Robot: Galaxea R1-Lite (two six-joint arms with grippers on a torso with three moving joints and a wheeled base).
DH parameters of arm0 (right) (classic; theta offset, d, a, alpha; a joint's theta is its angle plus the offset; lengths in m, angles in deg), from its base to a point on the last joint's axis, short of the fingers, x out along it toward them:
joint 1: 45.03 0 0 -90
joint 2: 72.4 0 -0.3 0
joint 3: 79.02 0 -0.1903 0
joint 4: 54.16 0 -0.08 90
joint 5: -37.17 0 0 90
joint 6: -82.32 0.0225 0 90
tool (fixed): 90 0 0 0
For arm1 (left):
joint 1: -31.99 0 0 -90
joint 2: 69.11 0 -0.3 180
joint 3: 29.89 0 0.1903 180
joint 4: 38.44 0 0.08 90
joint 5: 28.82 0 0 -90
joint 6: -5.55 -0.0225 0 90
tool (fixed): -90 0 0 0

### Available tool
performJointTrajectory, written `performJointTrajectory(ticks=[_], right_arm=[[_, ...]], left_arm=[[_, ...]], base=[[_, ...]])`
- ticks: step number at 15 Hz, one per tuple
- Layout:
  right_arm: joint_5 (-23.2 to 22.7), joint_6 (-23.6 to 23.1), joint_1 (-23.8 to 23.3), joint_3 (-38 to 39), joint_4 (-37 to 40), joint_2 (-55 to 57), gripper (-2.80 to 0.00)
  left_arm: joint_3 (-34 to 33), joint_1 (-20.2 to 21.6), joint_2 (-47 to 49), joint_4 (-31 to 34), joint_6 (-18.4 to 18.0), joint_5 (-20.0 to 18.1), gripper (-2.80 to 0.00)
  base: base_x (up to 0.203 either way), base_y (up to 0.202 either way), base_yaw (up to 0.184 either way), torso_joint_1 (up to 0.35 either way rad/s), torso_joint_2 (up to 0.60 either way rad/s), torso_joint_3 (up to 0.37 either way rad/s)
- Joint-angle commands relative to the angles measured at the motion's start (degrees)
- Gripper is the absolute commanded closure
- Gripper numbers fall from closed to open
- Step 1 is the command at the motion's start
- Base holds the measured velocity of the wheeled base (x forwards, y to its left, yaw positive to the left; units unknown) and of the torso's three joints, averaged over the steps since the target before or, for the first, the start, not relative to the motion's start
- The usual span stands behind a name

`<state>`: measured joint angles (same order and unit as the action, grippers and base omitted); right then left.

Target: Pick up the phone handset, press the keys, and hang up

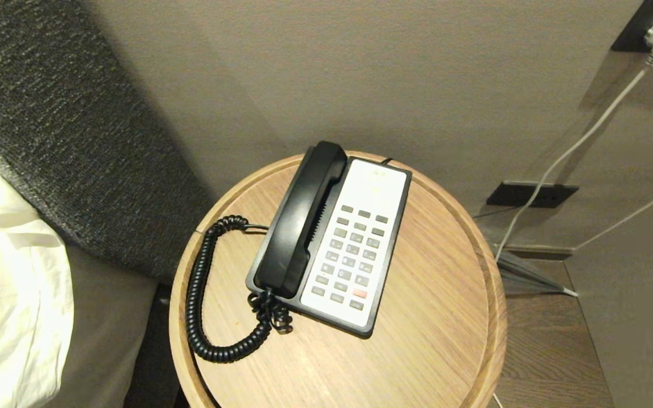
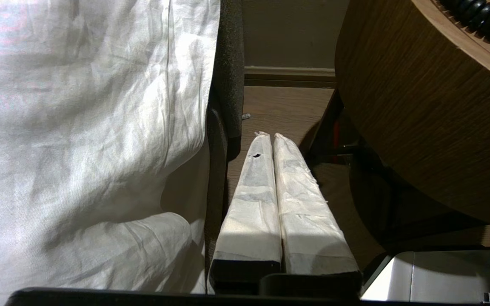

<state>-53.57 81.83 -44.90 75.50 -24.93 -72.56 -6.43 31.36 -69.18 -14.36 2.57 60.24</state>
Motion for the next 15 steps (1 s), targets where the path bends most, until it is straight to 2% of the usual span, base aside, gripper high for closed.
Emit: performJointTrajectory(ticks=[1, 15], right_arm=[[-0.05, 0.05, 0.04, 0.0, 0.02, 0.07, 0.0], [-0.05, 0.05, 0.04, 0.0, 0.02, 0.07, 0.0]], left_arm=[[-0.01, 0.01, 0.07, -0.01, -0.01, 0.06, 0.0], [-0.1, 0.01, 0.07, -0.01, 0.34, 0.06, 0.0]], base=[[0.0, 0.0, 0.0, 0.0, 0.0, 0.0], [0.0, 0.0, 0.0, 0.0, 0.0, 0.0]])
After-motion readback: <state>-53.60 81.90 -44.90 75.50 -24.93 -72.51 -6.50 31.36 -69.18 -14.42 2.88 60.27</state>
